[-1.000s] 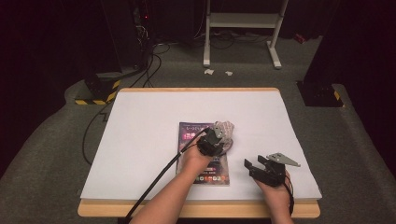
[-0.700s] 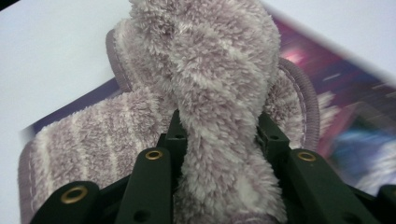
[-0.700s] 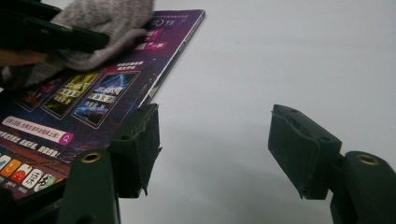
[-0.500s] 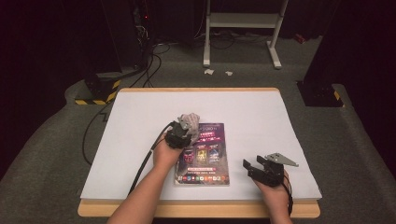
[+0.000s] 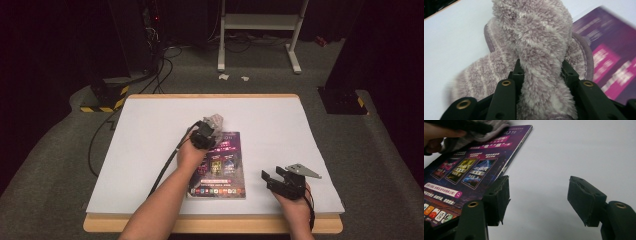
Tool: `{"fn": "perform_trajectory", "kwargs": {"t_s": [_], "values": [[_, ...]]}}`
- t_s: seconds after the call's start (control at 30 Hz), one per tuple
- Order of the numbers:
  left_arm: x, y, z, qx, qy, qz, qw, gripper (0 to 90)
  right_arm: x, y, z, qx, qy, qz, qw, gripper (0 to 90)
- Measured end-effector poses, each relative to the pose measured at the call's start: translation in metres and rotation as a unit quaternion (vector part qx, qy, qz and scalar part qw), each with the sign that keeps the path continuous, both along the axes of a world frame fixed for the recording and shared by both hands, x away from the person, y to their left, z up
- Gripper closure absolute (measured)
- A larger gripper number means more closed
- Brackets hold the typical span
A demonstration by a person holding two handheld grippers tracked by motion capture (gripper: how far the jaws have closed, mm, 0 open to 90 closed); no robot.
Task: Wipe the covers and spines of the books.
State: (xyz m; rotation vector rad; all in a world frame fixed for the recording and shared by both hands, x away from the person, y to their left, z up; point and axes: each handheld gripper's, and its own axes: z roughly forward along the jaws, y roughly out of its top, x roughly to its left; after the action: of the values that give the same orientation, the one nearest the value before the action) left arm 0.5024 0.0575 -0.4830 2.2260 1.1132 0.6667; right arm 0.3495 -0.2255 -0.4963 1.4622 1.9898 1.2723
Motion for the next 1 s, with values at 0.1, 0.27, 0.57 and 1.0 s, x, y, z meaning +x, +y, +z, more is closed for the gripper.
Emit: {"fn": "perform_trajectory", "kwargs": {"t_s": [0.1, 0.27, 0.57, 1.0], "values": [[0.002, -0.028, 0.000, -0.002, 0.000, -0.021, 0.9998, 64.8, 0.000, 0.000, 0.000, 0.002, 0.001, 0.001, 1.0000, 34.1], [0.002, -0.057, 0.000, -0.012, 0.003, -0.039, 0.9992, 64.5, 0.000, 0.001, 0.000, 0.001, 0.000, 0.004, 1.0000, 34.1], [0.007, -0.012, 0.001, 0.009, 0.002, -0.007, 0.9999, 64.3, -0.001, 0.002, 0.000, 0.000, 0.000, 0.006, 1.0000, 34.1], [0.013, 0.047, 0.001, 0.029, -0.001, 0.061, 0.9978, 64.6, -0.001, 0.005, 0.000, -0.005, 0.000, 0.007, 1.0000, 34.2]]}}
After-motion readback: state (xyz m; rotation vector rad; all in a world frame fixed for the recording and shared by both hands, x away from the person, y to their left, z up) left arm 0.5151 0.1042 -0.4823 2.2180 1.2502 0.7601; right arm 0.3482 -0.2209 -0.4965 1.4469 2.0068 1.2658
